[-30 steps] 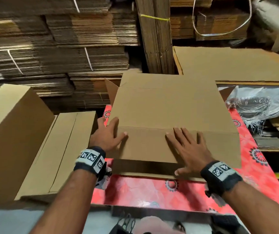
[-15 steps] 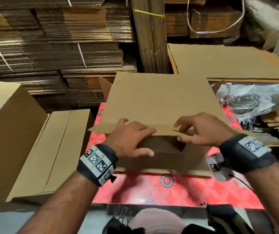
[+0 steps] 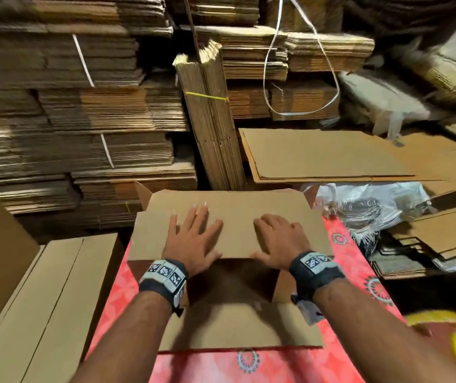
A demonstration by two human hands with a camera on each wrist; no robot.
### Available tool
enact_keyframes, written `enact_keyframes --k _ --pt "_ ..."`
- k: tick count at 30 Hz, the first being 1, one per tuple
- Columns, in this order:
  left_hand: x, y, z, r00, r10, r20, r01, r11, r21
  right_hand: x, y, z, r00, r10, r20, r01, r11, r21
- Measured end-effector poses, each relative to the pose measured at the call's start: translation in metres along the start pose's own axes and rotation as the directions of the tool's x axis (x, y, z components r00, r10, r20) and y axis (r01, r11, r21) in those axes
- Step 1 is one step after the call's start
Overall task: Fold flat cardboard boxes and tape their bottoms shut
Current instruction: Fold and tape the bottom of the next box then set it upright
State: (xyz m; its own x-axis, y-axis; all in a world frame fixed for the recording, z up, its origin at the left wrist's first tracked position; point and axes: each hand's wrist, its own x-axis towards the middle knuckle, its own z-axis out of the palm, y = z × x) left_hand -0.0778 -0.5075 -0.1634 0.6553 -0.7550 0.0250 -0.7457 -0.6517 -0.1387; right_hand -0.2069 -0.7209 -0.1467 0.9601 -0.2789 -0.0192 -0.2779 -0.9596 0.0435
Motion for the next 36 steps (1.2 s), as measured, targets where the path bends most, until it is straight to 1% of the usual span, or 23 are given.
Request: enact_keyframes --k 2,3,4,6,8,10,12,16,19,20,23,24,25,26,28,31,33,36 --pt "-0.005 0.003 0.024 0.988 -0.038 0.147 0.050 0.996 -0.077 -0.003 0.006 0.025 0.987 -0.017 0.158 0.016 1.000 0.007" --pt "-0.007 0.004 0.031 0.979 -0.057 0.194 0.079 0.991 -0.109 -0.004 0.007 0.034 0.979 -0.021 0.202 0.020 1.000 0.008" --pt "-0.007 0.004 0.035 0.974 -0.066 0.219 0.095 0.988 -0.125 -0.005 0.009 0.040 0.978 -0.024 0.209 0.022 1.000 0.010" --pt "-0.006 0.002 0.037 0.972 -0.059 0.229 0.094 0.985 -0.145 -0.004 0.009 0.045 0.989 -0.021 0.149 0.020 1.000 0.008" --pt "-0.004 -0.003 0.036 0.970 -0.043 0.238 0.081 0.985 -0.154 -0.007 0.012 0.047 0.997 0.020 0.076 -0.023 0.999 0.031" --pt "-0.003 -0.007 0.036 0.969 -0.041 0.244 0.083 0.983 -0.164 -0.012 0.023 0.050 0.991 0.128 0.039 -0.131 0.989 0.067" --pt "-0.003 -0.008 0.037 0.968 -0.028 0.248 0.077 0.979 -0.188 -0.023 0.035 0.052 0.976 0.215 0.032 -0.218 0.970 0.110" --pt "0.000 -0.009 0.041 0.973 -0.018 0.230 0.066 0.977 -0.202 -0.064 0.053 0.053 0.962 0.262 0.073 -0.272 0.941 0.200" --pt "0.001 -0.013 0.046 0.978 -0.016 0.210 0.064 0.972 -0.224 -0.110 0.080 0.060 0.945 0.299 0.134 -0.321 0.925 0.201" --pt "0.001 -0.014 0.048 0.979 -0.016 0.205 0.064 0.971 -0.230 -0.123 0.094 0.063 0.930 0.333 0.158 -0.360 0.912 0.199" --pt "0.002 -0.014 0.051 0.981 -0.013 0.191 0.059 0.969 -0.240 -0.146 0.128 0.064 0.857 0.459 0.235 -0.504 0.841 0.196" --pt "0.002 -0.012 0.051 0.981 -0.010 0.192 0.056 0.970 -0.237 -0.146 0.133 0.063 0.841 0.474 0.260 -0.526 0.829 0.190" --pt "0.002 -0.010 0.052 0.981 -0.009 0.193 0.055 0.970 -0.237 -0.144 0.135 0.061 0.838 0.472 0.273 -0.526 0.831 0.177" --pt "0.003 -0.008 0.053 0.982 -0.011 0.190 0.057 0.969 -0.240 -0.139 0.133 0.058 0.849 0.455 0.268 -0.507 0.845 0.173" --pt "0.004 -0.005 0.053 0.984 -0.016 0.180 0.060 0.968 -0.243 -0.119 0.122 0.051 0.899 0.387 0.205 -0.427 0.876 0.223" --pt "0.003 -0.002 0.051 0.983 -0.024 0.180 0.069 0.967 -0.246 -0.075 0.088 0.035 0.971 0.224 0.087 -0.240 0.918 0.317" --pt "0.002 0.002 0.047 0.980 -0.037 0.193 0.084 0.967 -0.239 -0.042 0.061 0.027 0.992 0.119 0.048 -0.128 0.935 0.330" --pt "-0.004 0.011 0.042 0.980 -0.089 0.180 0.131 0.962 -0.241 -0.001 0.029 0.022 0.999 -0.015 0.029 0.006 0.959 0.282"
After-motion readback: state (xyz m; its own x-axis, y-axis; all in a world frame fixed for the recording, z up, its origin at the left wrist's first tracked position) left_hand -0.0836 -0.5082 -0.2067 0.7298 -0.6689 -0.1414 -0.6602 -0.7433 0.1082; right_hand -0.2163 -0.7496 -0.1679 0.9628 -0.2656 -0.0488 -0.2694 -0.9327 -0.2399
